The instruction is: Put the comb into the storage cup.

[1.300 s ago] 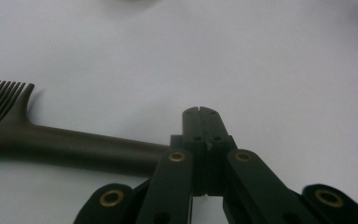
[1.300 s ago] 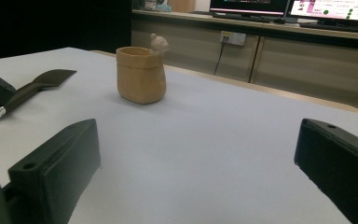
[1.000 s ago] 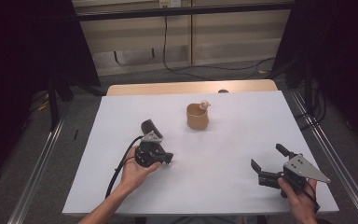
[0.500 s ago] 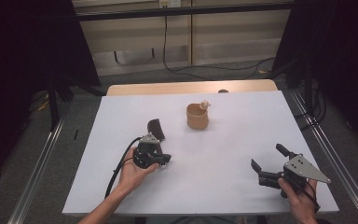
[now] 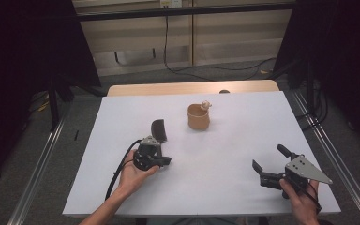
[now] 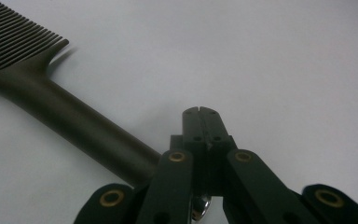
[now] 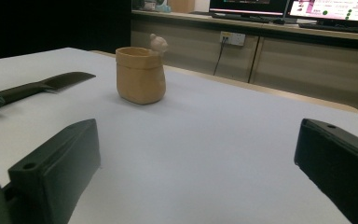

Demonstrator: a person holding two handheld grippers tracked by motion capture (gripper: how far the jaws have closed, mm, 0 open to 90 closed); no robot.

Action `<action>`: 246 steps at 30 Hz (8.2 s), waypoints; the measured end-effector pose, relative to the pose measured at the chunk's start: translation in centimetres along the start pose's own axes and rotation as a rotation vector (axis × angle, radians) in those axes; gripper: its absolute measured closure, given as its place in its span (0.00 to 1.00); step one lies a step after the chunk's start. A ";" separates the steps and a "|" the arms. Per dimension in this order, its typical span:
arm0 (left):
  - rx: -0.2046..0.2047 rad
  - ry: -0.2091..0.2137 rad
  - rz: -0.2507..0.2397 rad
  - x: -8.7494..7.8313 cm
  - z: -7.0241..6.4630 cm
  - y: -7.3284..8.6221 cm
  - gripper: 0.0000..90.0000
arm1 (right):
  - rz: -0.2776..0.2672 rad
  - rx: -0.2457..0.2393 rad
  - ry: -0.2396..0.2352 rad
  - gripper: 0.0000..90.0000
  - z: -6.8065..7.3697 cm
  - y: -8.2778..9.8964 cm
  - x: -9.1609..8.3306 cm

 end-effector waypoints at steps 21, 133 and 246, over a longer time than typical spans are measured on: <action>-0.024 -0.003 0.027 -0.3 0.3 0.9 1.00 | -0.001 0.000 -0.003 0.00 0.1 0.0 0.0; -0.043 -0.207 -0.257 -7.2 3.5 -1.4 0.09 | -0.006 -0.010 -0.012 0.00 0.2 -0.1 0.0; -0.141 -0.239 0.400 0.9 6.7 -2.4 0.70 | 0.005 -0.012 -0.014 0.00 0.3 0.1 0.1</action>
Point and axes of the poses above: each handheld gripper's, and its own axes: x roughly forward along the jaws, y roughly out of its underside, z roughly to its left, the point moved 8 cm from there along x, roughly forward along the jaws, and after that the axes turned 9 degrees about x, right-handed, at the moved point
